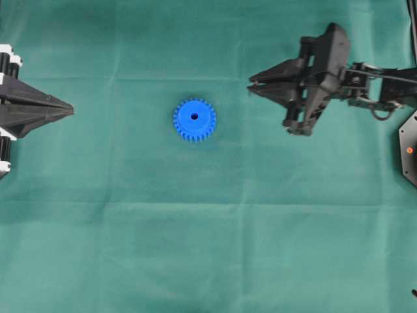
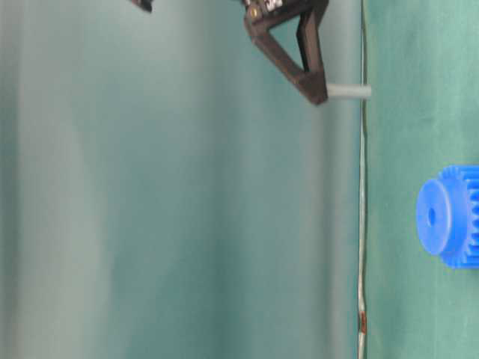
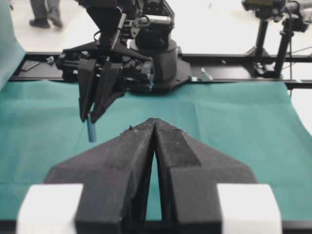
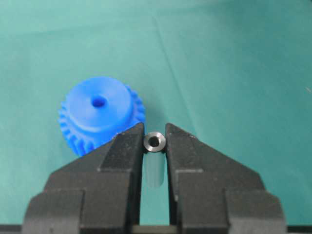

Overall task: Insert the shaft placed at a random location into the center hole of the medium gear at another random location.
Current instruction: 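Carry the held shaft left and position it above the gear's center hole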

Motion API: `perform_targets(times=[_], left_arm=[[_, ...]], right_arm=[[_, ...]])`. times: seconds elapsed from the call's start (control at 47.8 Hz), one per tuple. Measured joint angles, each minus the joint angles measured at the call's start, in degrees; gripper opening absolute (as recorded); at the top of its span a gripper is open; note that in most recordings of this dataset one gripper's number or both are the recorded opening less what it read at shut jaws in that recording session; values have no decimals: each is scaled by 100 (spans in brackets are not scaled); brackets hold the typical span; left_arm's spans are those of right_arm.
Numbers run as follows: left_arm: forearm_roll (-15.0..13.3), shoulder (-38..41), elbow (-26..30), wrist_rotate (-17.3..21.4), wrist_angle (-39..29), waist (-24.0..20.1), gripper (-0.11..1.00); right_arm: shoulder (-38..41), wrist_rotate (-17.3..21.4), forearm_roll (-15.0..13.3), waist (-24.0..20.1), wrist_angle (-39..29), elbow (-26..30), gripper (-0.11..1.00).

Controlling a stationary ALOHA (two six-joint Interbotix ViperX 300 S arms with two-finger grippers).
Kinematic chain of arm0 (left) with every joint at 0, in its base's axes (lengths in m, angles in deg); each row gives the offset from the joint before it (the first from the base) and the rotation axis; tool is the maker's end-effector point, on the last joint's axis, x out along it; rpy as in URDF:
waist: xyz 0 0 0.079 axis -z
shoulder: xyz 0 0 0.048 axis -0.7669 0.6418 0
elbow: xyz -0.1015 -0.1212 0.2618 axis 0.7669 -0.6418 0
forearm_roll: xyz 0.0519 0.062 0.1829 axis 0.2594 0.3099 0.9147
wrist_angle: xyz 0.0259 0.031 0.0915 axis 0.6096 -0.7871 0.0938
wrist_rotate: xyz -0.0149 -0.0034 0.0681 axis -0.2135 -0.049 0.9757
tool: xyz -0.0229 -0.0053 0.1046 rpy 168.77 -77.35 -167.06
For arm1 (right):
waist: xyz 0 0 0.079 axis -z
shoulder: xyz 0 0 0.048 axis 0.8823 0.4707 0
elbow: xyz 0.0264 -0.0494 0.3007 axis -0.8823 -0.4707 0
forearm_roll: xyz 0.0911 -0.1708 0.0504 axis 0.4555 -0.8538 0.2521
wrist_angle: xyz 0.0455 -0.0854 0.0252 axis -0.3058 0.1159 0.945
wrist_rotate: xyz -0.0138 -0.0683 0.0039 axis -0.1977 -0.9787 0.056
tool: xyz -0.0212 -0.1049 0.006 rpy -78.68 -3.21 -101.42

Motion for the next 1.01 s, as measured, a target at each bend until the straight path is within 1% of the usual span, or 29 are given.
perform_targets(times=[0.272,0.503,0.733,1.005], left_arm=[[0,-9,0,0,0,0,0],[0,-9,0,0,0,0,0],[0,-9,0,0,0,0,0],[0,0,0,0,-35,0,0]], right_arm=[[686,0,9,-352,-44,773,13],[1090,-9,18,-413,-202,1283,13],[1380,-9,9,-483,-220,1617,13],[1547,0,9,-510,-264,1837,13]])
